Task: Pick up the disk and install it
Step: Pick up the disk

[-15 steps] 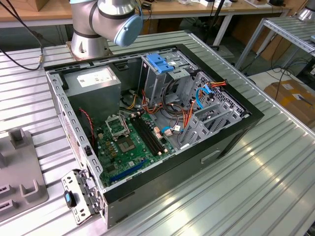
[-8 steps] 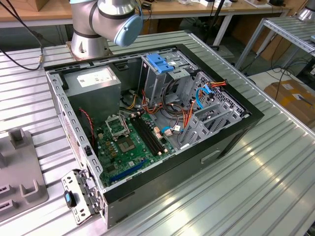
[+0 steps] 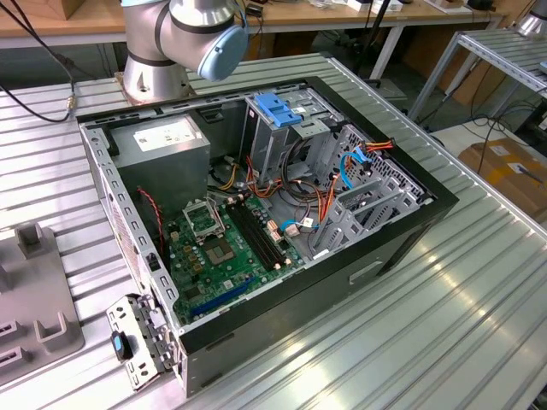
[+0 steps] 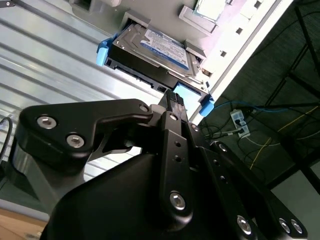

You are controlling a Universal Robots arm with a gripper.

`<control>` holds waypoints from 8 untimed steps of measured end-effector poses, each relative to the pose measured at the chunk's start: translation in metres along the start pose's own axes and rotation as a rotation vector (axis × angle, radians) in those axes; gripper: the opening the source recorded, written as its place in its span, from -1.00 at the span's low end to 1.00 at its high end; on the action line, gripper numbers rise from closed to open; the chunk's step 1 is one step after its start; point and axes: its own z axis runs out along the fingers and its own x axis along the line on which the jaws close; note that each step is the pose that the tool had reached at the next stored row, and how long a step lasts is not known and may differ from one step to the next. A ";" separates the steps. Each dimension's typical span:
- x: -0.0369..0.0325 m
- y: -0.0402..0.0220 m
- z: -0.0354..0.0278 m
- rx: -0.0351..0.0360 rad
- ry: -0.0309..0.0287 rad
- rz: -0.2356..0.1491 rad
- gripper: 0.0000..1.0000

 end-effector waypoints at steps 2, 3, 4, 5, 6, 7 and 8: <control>0.0000 0.0000 0.0001 -0.0010 0.0015 -0.042 -0.79; 0.0000 0.0000 0.0001 -0.0014 0.0022 -0.063 -0.79; 0.0000 0.0000 0.0001 -0.0024 0.0042 -0.109 -0.79; 0.0000 0.0000 0.0002 -0.0030 0.0049 -0.131 -0.79; -0.0001 -0.0001 0.0003 -0.0034 0.0056 -0.150 -0.79; 0.0000 0.0000 0.0004 -0.0044 0.0072 -0.192 -0.79; 0.0000 0.0000 0.0006 -0.0051 0.0082 -0.219 -0.79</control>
